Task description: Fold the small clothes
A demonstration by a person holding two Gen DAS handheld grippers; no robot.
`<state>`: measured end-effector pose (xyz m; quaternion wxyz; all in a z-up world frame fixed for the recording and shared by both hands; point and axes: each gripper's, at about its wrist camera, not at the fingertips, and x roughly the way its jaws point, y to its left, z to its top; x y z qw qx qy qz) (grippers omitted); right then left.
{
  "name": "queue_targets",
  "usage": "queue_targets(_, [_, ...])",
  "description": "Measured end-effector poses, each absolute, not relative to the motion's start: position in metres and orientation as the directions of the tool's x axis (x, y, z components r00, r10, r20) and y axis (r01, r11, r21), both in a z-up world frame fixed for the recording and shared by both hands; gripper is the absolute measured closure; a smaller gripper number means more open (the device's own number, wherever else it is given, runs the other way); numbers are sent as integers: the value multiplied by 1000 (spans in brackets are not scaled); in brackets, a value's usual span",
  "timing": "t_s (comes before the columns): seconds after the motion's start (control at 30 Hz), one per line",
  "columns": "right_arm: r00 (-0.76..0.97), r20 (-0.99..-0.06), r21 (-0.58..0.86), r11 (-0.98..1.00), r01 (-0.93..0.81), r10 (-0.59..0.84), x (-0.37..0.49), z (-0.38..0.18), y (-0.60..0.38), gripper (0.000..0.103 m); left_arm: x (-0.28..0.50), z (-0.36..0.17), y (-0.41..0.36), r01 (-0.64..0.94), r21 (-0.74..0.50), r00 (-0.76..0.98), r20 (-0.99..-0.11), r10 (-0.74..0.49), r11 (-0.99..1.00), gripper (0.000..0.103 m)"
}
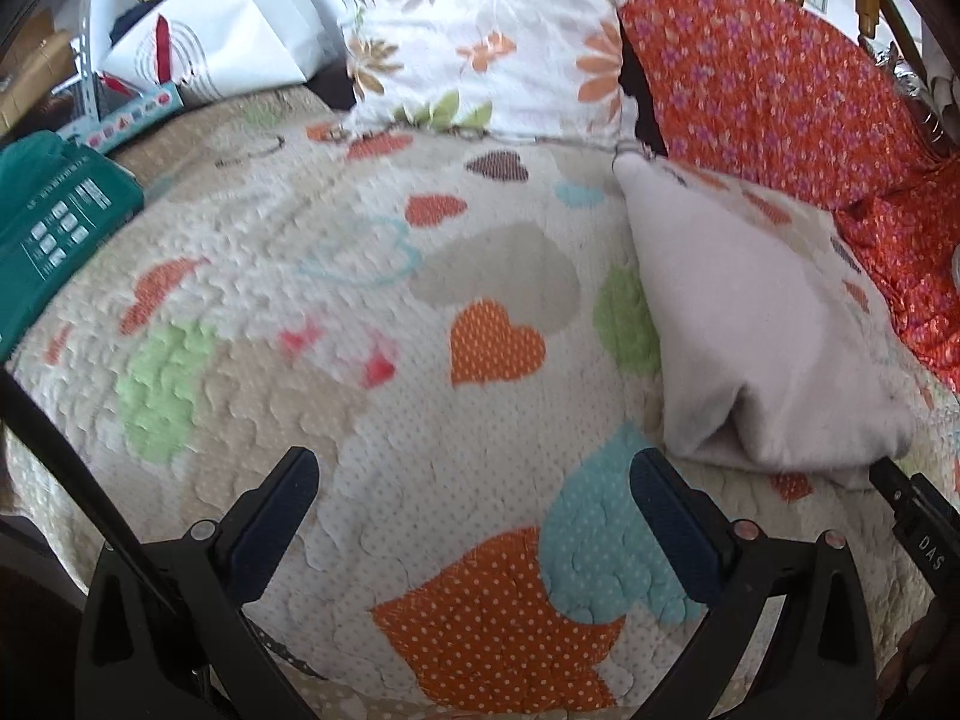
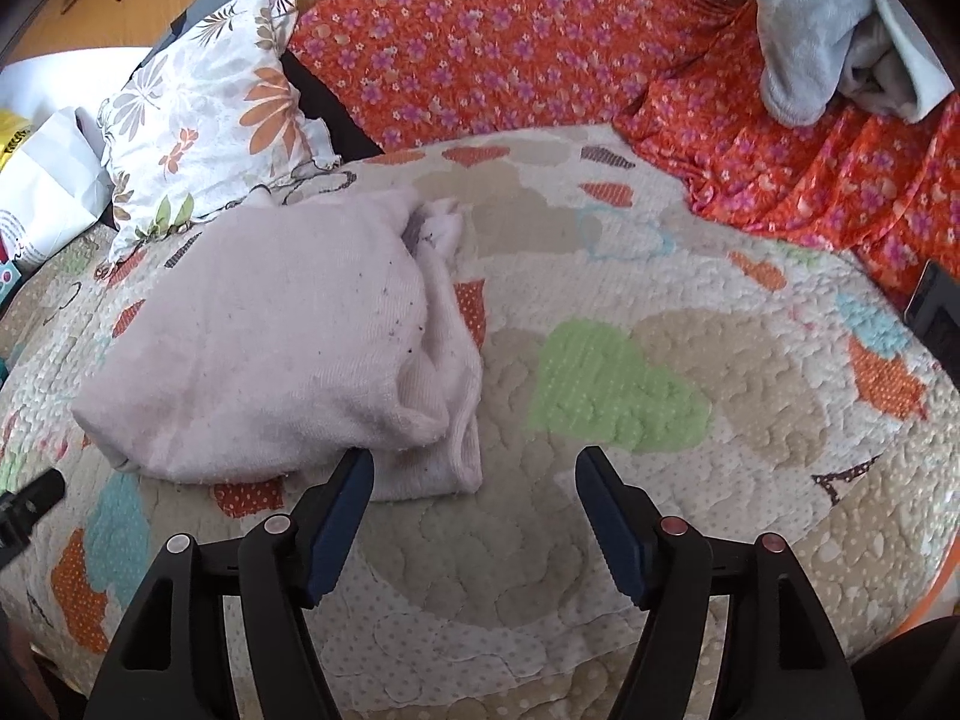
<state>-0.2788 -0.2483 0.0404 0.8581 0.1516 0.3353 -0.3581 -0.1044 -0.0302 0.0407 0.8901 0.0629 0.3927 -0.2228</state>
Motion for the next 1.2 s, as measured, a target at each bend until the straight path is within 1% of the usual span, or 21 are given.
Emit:
queue_targets(0.1, [516, -670, -10, 702, 713, -533, -277, 43, -243, 28, -108, 42, -34, 471, -40, 597, -721, -352, 881, 0])
queue_targets(0.3, [534, -631, -76, 730, 680, -563, -271, 49, -227, 28, -115, 39, -43, 513, -9, 576, -738, -351, 859, 0])
queue_targets(0.5, [542, -644, -85, 755, 650, -540, -266, 46, -221, 28, -114, 31, -44, 505, -5, 548, -771, -326, 863, 0])
queue_targets(0.63, [541, -653, -84, 760, 644, -530, -266, 45, -220, 28, -112, 27, -42, 498, -34, 516, -792, -328, 866, 0])
queue_targets(1.2, [533, -662, -88, 760, 643, -527, -266, 42, -218, 28, -110, 22, -43, 495, -34, 497, -809, -315, 868, 0])
